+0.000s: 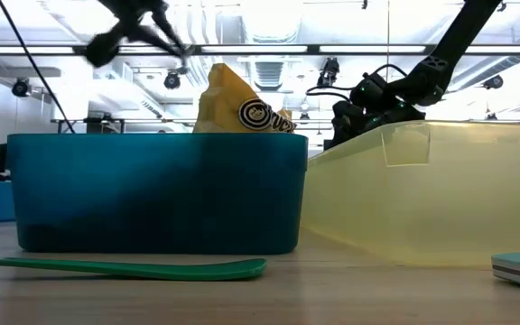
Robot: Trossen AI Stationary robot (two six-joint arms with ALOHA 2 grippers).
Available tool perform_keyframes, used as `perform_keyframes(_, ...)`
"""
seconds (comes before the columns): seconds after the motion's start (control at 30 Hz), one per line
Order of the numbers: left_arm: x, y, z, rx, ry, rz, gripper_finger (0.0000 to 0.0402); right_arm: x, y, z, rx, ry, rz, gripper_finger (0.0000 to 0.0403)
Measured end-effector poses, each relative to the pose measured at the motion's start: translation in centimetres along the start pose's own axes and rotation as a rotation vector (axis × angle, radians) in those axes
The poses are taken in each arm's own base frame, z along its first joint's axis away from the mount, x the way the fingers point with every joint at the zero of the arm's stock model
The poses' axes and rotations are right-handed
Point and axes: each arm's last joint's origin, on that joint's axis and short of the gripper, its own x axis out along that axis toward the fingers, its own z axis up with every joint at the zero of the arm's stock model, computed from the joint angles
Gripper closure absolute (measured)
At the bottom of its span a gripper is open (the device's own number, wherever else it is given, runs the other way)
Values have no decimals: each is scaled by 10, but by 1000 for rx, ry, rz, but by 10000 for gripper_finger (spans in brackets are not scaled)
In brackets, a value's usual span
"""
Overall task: Pick & Place Food Item
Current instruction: Put the blue spoon into the yellow bin
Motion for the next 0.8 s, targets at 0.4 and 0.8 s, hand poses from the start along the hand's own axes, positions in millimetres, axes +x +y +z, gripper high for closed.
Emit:
perform_keyframes(0.4,56,-39,-14,103,-87,-230,394,0,0,0,-2,-3,1,287)
perform_keyframes(0.8,127,-72,-52,111,127,-262,394,0,0,0,-2,-3,1,287)
